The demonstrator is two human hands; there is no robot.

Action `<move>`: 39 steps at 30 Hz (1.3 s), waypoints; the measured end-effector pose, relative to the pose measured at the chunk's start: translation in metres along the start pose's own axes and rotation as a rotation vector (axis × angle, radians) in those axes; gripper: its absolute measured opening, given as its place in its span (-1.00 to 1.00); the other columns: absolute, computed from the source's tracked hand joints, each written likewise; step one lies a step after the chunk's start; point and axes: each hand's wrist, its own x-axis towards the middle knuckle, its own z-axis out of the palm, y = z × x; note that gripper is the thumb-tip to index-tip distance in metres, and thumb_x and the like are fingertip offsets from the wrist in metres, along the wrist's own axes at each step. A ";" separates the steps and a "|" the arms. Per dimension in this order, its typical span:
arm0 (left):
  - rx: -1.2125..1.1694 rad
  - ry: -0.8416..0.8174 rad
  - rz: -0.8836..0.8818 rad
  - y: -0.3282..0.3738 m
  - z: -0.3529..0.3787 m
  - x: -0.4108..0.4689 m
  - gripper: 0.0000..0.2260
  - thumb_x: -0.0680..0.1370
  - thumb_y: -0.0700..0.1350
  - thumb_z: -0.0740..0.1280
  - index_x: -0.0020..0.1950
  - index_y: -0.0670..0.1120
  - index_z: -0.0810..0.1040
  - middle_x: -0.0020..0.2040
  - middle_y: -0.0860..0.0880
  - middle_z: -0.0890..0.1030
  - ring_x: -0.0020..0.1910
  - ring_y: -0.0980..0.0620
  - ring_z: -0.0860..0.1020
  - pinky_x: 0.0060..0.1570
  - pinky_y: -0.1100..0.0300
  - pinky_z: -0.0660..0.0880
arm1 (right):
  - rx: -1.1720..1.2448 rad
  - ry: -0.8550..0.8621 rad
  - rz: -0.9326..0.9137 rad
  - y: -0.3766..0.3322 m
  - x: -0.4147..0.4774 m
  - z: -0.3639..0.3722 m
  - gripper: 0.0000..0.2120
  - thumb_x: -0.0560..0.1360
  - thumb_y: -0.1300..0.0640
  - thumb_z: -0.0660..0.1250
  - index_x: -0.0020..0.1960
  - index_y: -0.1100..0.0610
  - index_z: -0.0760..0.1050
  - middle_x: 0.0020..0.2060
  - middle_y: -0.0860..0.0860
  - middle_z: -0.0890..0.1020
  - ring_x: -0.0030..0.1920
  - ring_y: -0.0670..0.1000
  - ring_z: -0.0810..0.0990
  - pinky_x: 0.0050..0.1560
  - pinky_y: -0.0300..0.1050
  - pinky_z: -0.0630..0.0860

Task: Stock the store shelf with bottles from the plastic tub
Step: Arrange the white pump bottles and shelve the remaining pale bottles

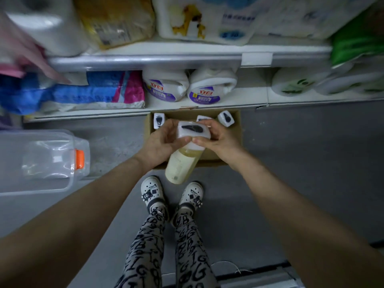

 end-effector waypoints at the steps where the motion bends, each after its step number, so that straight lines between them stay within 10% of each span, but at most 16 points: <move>1: -0.003 0.012 0.008 0.010 0.001 -0.008 -0.69 0.54 -0.15 0.41 0.26 -0.09 0.47 0.16 -0.05 0.66 0.16 0.04 0.63 0.20 0.11 0.54 | 0.028 0.019 -0.008 -0.010 -0.008 0.001 -0.64 0.44 0.19 0.53 0.12 -0.13 0.52 0.04 -0.11 0.67 0.04 -0.17 0.63 0.11 -0.20 0.57; 13: 0.062 0.118 0.150 0.144 0.007 -0.117 -0.71 0.58 -0.02 0.36 0.28 -0.05 0.49 0.07 -0.06 0.67 0.05 0.00 0.66 0.13 0.02 0.60 | 0.220 -0.081 -0.016 -0.138 -0.123 0.004 -0.41 0.37 0.03 0.57 0.35 -0.05 0.46 0.18 0.01 0.67 0.24 0.03 0.61 0.23 -0.01 0.50; 18: 0.115 0.176 0.223 0.190 0.002 -0.149 -0.78 0.56 0.11 0.37 0.10 0.02 0.54 -0.17 0.11 0.65 -0.15 0.14 0.64 -0.10 0.15 0.56 | 0.276 -0.191 -0.032 -0.179 -0.165 0.005 -0.57 0.53 0.10 0.39 0.38 0.00 0.45 0.25 0.03 0.63 0.28 0.05 0.58 0.26 -0.03 0.49; 23: 0.111 0.228 0.247 0.236 0.001 -0.177 -0.55 0.52 0.20 0.38 0.26 -0.06 0.51 0.00 -0.06 0.68 -0.21 0.10 0.67 -0.32 0.20 0.54 | 0.255 -0.156 -0.104 -0.221 -0.189 0.001 -0.64 0.63 0.07 0.28 0.40 0.11 0.45 0.20 0.09 0.66 0.21 0.12 0.64 0.24 0.06 0.56; 28: 0.103 0.315 0.352 0.280 -0.003 -0.206 -0.64 0.46 0.24 0.39 0.08 0.01 0.62 0.03 0.00 0.70 0.02 0.03 0.67 0.08 0.06 0.57 | 0.173 -0.125 -0.193 -0.271 -0.205 0.000 -0.59 0.58 -0.05 0.33 0.37 0.10 0.48 0.17 0.11 0.67 0.21 0.15 0.63 0.25 0.11 0.54; 39: 0.024 0.474 0.461 0.360 -0.020 -0.276 -0.72 0.55 0.21 0.33 0.06 0.02 0.58 0.03 -0.03 0.68 -0.05 -0.01 0.67 -0.08 0.12 0.62 | 0.073 -0.166 -0.411 -0.377 -0.256 0.017 -0.62 0.62 -0.14 0.23 0.27 0.10 0.53 -0.02 0.03 0.73 0.03 0.02 0.71 -0.01 -0.05 0.64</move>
